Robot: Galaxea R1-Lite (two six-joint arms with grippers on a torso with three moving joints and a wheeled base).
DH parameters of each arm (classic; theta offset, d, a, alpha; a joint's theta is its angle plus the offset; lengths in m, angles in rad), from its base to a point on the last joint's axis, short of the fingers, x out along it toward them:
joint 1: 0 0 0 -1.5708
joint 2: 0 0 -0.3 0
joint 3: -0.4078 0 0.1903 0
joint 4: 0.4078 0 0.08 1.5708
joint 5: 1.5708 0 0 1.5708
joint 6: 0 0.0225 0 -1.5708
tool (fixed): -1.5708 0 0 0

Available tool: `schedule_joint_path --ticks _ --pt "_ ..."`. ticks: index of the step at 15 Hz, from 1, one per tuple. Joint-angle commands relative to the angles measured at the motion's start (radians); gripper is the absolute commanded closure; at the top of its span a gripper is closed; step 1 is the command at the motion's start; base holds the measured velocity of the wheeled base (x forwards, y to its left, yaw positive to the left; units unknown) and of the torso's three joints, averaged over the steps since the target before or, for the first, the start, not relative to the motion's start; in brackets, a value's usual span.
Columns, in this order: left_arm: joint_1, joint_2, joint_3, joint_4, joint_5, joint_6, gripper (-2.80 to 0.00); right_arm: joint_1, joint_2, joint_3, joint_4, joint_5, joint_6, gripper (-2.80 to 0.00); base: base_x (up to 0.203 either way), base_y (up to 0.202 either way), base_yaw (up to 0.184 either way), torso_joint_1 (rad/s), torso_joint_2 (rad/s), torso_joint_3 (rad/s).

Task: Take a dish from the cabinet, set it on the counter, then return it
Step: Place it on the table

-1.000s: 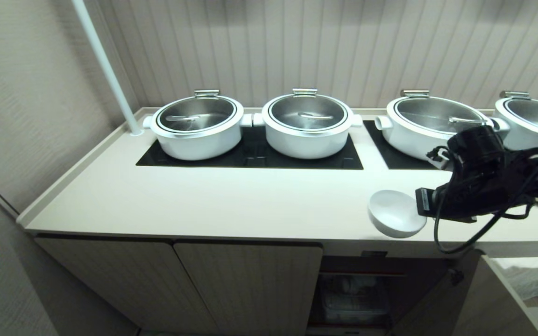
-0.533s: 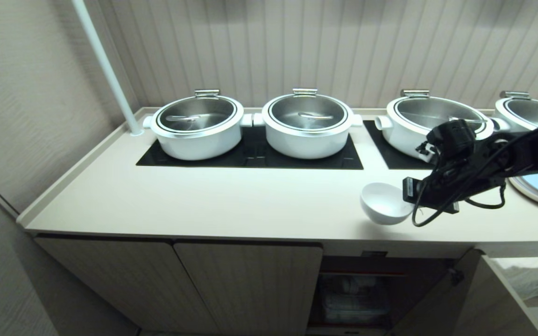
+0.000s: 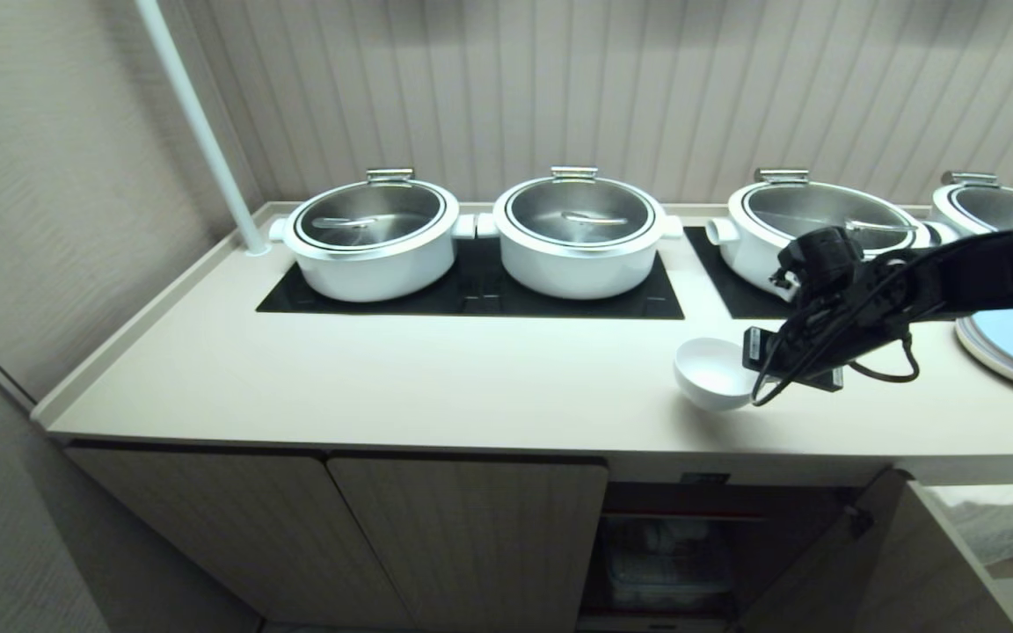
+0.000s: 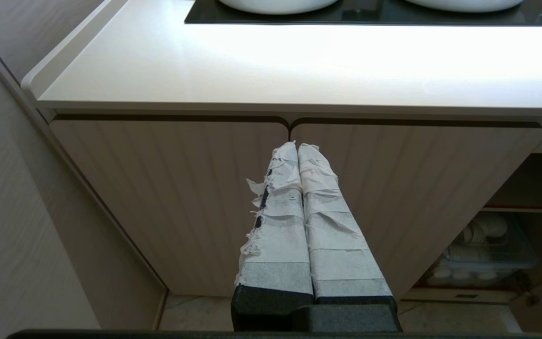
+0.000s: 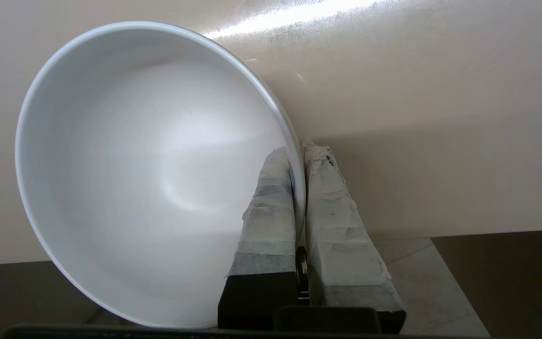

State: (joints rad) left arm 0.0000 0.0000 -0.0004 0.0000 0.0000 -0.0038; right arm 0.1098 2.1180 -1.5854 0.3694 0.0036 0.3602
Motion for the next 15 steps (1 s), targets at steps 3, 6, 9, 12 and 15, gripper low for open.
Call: schedule_joint_path --ticks 3,6,9,12,15 --pt "0.000 0.000 -0.001 0.000 0.000 -0.001 0.00 -0.005 0.028 -0.011 -0.004 -0.003 0.003 0.00 0.000 0.000 0.000 0.000 0.00 0.000" --pt "0.000 0.000 -0.001 0.000 0.000 -0.001 0.00 -0.004 0.043 -0.013 -0.007 -0.023 0.027 0.00 0.000 0.000 0.000 0.000 0.00 0.000" --pt "0.000 0.000 0.000 0.000 0.000 -0.001 0.00 -0.004 0.048 -0.010 -0.007 -0.040 0.031 0.00 0.000 0.000 0.000 0.000 0.00 0.000" --pt "0.000 0.000 0.000 0.000 0.000 -0.001 0.00 -0.004 0.056 -0.010 -0.007 -0.050 0.043 0.00 0.000 0.000 0.000 0.000 0.00 0.000" --pt "0.000 0.000 0.000 0.000 0.000 -0.001 0.00 -0.004 0.060 -0.011 -0.007 -0.056 0.043 0.00 0.000 0.000 0.000 0.000 0.00 0.000"
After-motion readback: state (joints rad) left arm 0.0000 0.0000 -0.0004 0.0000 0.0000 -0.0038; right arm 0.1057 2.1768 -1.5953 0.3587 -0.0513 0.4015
